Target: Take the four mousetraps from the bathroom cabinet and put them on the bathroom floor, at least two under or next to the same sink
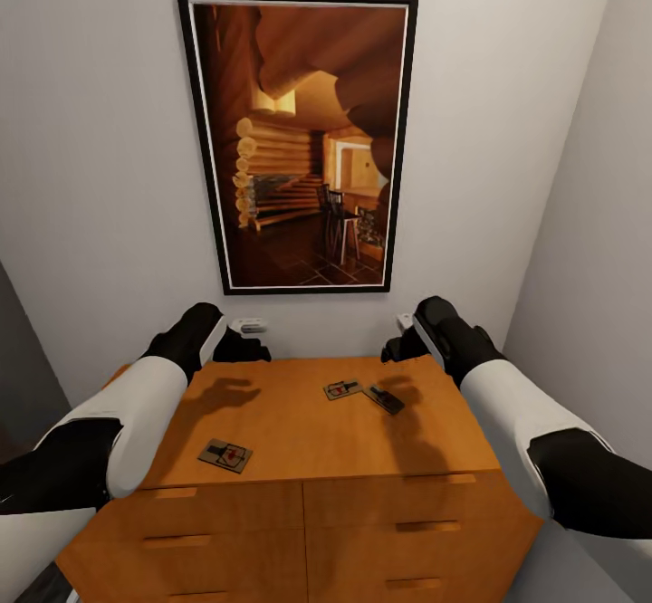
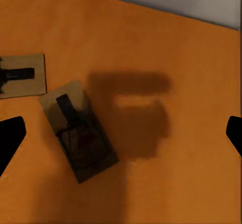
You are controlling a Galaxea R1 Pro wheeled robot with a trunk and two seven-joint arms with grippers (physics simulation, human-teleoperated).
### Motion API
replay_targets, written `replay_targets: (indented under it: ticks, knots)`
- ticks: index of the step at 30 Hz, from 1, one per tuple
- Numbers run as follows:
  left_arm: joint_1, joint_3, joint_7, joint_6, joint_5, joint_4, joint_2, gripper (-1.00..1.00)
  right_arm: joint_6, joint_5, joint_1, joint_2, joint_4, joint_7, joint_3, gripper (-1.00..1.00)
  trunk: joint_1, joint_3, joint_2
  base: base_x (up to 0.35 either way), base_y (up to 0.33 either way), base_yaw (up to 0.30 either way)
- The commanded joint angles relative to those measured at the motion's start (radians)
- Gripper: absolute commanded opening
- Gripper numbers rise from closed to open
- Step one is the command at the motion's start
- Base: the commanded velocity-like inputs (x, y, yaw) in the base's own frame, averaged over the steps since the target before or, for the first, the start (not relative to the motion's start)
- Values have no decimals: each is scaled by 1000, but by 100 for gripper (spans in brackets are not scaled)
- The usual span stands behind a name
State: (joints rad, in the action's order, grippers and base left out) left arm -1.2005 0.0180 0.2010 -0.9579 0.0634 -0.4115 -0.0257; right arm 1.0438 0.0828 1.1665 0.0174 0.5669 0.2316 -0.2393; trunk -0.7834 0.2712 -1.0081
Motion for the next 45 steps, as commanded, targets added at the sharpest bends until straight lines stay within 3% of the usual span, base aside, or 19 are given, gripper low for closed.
replay_targets:
  ticks: [1, 14, 33, 40, 45]
  knots:
    - [-1, 2, 5, -4, 7, -1, 0, 100, 3, 10, 1, 1, 13, 10, -4, 100, 0, 1, -1, 0, 0, 0]
    - [-1, 2, 6, -4, 8, -1, 0, 100, 3, 2, 1, 11, 59, 26, -8, 100, 0, 1, -1, 0, 0, 0]
    - [-1, 2, 6, -4, 8, -1, 0, 100, 3, -9, 1, 0, 49, 41, -13, 100, 0, 1, -1, 0, 0, 0]
    - [-1, 2, 6, -4, 8, -1, 0, 100, 3, -8, 1, -5, 47, 85, -18, 100, 0, 1, -1, 0, 0, 0]
    - [-1, 2, 6, -4, 8, -1, 0, 100, 3, -6, 0, -26, 47, 151, -42, 100, 0, 1, -1, 0, 0, 0]
